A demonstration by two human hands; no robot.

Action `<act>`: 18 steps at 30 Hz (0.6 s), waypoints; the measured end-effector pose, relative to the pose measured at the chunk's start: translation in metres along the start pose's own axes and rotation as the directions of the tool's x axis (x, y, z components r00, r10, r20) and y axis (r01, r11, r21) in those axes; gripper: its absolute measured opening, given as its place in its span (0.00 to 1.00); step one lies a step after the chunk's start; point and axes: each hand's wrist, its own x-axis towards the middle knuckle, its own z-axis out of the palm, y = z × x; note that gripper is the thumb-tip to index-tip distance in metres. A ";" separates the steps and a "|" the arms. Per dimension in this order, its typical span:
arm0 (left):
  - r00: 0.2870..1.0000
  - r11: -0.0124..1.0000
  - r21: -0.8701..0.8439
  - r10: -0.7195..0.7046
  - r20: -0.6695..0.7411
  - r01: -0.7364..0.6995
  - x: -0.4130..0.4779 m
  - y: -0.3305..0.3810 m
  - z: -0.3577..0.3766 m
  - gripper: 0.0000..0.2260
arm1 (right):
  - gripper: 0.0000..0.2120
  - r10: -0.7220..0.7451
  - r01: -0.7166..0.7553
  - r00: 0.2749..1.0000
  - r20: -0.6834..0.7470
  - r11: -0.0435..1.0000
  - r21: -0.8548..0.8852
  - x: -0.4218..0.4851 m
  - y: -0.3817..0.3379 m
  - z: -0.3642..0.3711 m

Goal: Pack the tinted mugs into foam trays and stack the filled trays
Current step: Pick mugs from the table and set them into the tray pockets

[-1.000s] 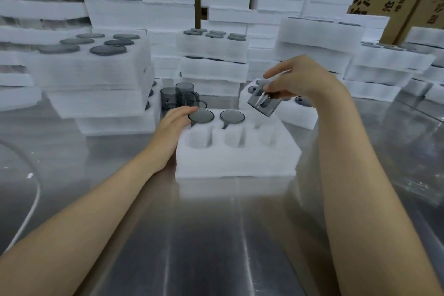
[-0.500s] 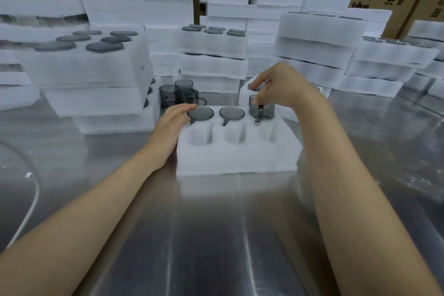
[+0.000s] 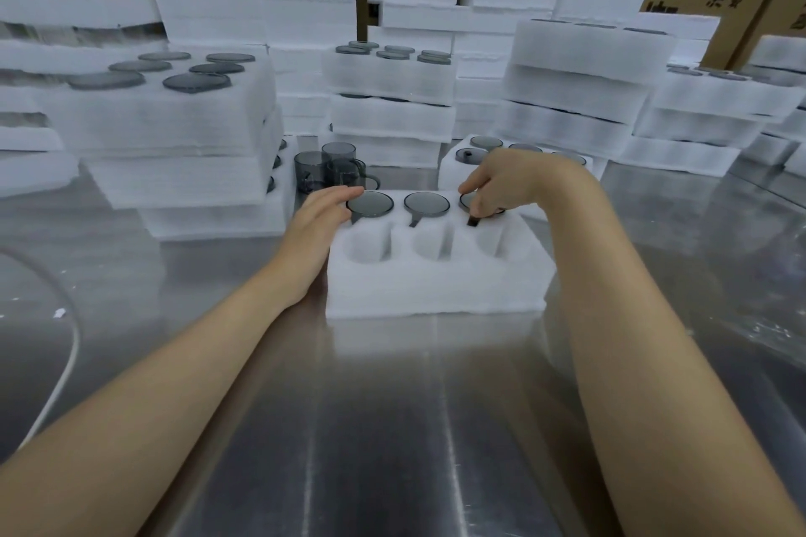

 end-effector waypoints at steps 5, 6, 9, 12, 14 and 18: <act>1.000 1.000 -0.010 0.000 0.000 0.000 0.000 0.000 0.000 0.17 | 0.22 0.024 -0.024 0.999 -0.022 0.999 -0.027 0.002 -0.004 0.000; 1.000 1.000 -0.010 0.002 0.001 -0.002 0.000 0.000 0.000 0.17 | 0.22 0.026 -0.027 0.999 -0.023 0.999 -0.027 0.002 -0.005 0.001; 1.000 1.000 -0.010 0.013 0.008 -0.013 0.000 -0.001 0.000 0.17 | 0.22 0.024 -0.024 0.999 -0.026 1.000 -0.020 0.000 -0.006 0.000; 1.000 1.000 -0.008 0.021 0.006 -0.021 0.000 0.000 0.000 0.16 | 0.21 0.022 -0.022 0.999 -0.028 1.000 0.001 0.000 -0.005 0.000; 1.000 1.000 -0.005 0.017 0.004 -0.017 0.000 0.000 0.000 0.17 | 0.21 0.023 -0.023 0.999 -0.029 1.000 0.008 0.000 -0.005 0.001; 1.000 1.000 0.007 0.009 -0.001 -0.009 -0.001 0.002 0.000 0.17 | 0.20 0.031 -0.031 0.999 -0.004 0.999 0.015 -0.004 -0.006 -0.001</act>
